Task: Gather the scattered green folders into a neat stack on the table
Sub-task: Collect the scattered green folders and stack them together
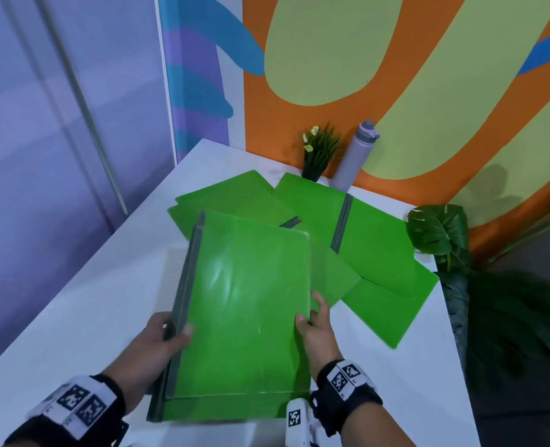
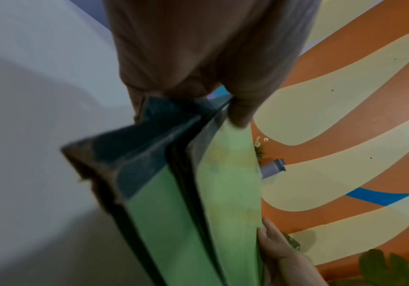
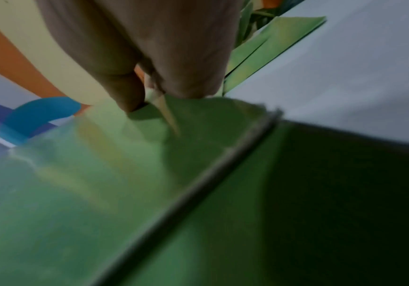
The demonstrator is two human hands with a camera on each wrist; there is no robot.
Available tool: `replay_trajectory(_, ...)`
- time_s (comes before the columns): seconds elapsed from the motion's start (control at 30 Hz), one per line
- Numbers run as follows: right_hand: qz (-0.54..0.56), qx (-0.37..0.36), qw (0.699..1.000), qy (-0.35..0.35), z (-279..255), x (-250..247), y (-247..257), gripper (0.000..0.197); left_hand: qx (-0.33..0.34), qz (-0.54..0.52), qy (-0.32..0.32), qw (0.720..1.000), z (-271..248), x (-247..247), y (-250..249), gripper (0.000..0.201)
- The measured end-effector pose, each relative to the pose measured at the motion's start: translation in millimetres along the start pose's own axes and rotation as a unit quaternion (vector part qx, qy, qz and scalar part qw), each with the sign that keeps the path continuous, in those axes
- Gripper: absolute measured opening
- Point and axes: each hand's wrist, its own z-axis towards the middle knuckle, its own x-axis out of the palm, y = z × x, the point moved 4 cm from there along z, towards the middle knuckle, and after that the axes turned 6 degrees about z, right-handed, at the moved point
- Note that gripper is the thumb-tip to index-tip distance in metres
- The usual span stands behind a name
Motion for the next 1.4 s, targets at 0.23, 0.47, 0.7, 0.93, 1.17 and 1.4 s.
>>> replay_trajectory(0.23,-0.343,-0.054,0.934,-0.086,79,-42,23,0.063,0.026,0.001,-0.089,0.996,10,-15,4,0.033)
replay_trajectory(0.47,-0.512,0.066,0.854,-0.065,131,-88,-5,0.070,0.026,-0.011,-0.084,0.996,20,-26,10,0.033)
replay_trajectory(0.7,-0.525,0.053,0.849,-0.028,93,-72,-29,0.063,0.027,-0.011,-0.105,0.994,35,-31,14,0.032)
replay_trajectory(0.93,-0.546,0.038,0.837,-0.004,16,-77,-64,0.064,0.023,-0.019,-0.120,0.992,45,-24,20,0.031)
replay_trajectory(1.17,-0.559,0.059,0.827,-0.009,-47,-95,-70,0.049,0.022,-0.025,-0.067,0.997,24,-10,16,0.035)
replay_trajectory(1.4,-0.124,0.050,0.991,0.030,-63,-38,-29,0.073,0.029,0.012,0.033,0.999,2,18,11,0.040)
